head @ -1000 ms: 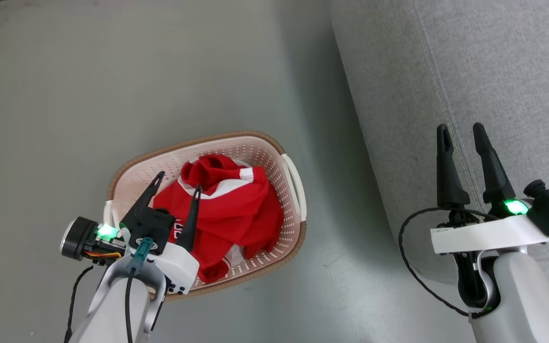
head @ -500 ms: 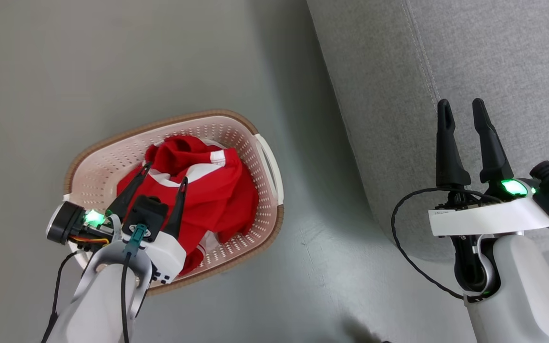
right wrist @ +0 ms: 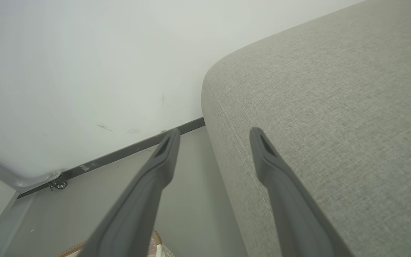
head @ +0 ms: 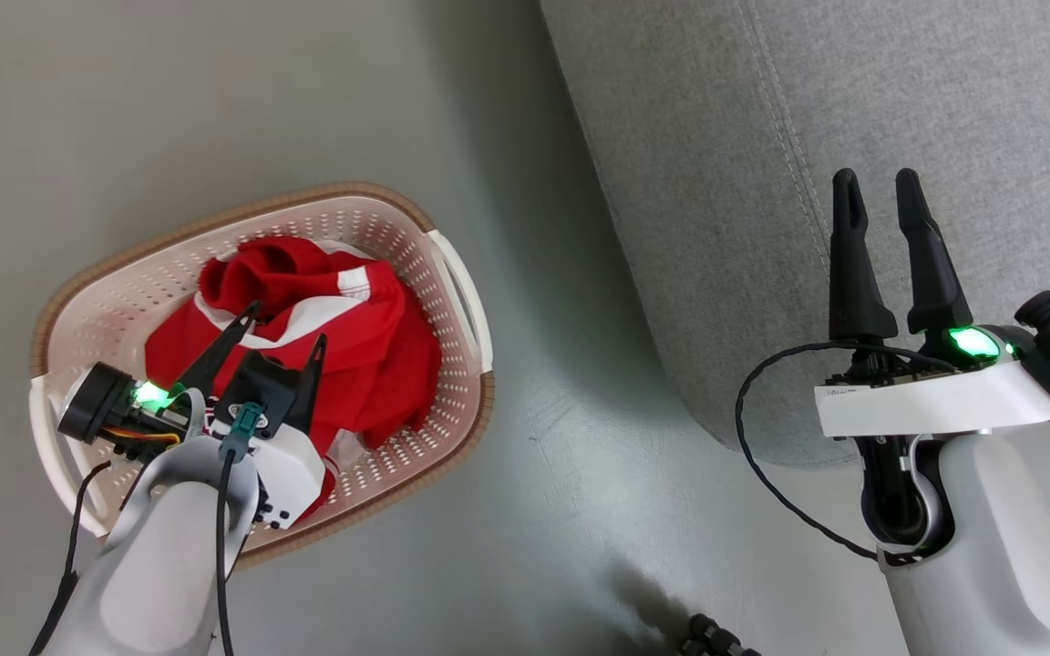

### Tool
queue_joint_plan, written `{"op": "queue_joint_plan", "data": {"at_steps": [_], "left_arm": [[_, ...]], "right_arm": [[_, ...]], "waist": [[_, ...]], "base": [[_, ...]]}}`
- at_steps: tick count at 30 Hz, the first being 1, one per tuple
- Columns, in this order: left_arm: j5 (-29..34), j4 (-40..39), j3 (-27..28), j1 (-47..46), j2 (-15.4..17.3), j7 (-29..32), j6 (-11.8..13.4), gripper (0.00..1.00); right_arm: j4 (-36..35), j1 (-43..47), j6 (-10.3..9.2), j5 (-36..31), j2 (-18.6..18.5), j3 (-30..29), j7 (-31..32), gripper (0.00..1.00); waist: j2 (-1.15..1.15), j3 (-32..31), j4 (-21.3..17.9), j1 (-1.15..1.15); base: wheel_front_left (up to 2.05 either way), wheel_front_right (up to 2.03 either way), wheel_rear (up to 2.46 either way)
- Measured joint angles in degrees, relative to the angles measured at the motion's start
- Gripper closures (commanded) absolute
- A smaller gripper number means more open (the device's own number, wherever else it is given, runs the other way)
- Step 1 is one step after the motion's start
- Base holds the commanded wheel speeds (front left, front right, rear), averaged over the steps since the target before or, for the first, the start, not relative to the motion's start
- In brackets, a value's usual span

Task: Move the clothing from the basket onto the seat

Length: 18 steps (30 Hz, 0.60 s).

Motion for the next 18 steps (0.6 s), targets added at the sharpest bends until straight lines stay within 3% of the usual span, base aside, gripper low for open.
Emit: {"op": "queue_joint_plan", "data": {"at_steps": [18], "left_arm": [[2.7, 4.2, -2.5, -4.6, 1.3, 4.7, -2.4, 0.0]], "right_arm": [[0.1, -2.4, 0.0, 3.1, 0.1, 3.2, 0.0, 0.0]], "waist": [[0.0, 3.5, -4.3, 0.0]], "base": [[0.0, 0.0, 0.0]]}}
